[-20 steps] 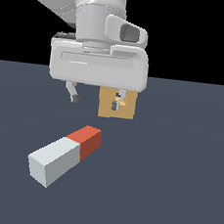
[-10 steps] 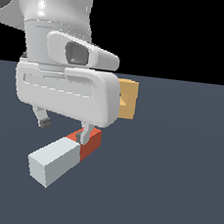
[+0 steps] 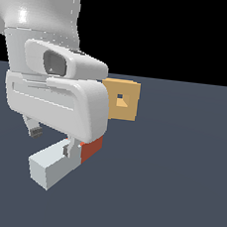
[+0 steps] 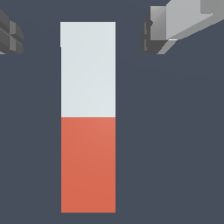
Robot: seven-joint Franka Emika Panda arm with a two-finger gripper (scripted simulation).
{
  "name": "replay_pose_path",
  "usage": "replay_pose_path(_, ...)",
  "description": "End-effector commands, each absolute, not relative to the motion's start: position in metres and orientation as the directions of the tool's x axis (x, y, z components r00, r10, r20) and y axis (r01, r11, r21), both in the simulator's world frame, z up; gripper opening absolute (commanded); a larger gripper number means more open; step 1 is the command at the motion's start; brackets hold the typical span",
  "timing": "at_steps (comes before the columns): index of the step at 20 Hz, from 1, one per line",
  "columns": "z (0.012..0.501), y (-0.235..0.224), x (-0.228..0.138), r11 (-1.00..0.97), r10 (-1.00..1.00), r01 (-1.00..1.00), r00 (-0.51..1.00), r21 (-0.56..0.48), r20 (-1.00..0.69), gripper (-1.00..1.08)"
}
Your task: Insert the peg into the horizontal hole in a box.
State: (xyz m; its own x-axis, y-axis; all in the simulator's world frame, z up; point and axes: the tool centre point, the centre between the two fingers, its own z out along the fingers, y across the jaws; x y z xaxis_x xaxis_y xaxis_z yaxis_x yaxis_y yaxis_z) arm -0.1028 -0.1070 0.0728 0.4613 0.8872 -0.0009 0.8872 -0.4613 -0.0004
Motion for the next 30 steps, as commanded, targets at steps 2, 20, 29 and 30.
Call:
replay_pose_path(2, 0.073, -0.107, -0.103, -0.461, 0.887, 0.887, 0.461, 0.000, -0.001, 1.00)
replay_pose_path(20, 0.023, -0.106, -0.103, -0.461, 0.888, 0.888, 0.461, 0.000, 0.000, 1.00)
replay_pose_path(29, 0.023, -0.106, -0.103, -0.461, 0.888, 0.888, 0.461, 0.000, 0.000, -1.00)
replay_pose_path(30, 0.023, -0.106, -0.103, -0.461, 0.888, 0.888, 0.461, 0.000, 0.000, -1.00)
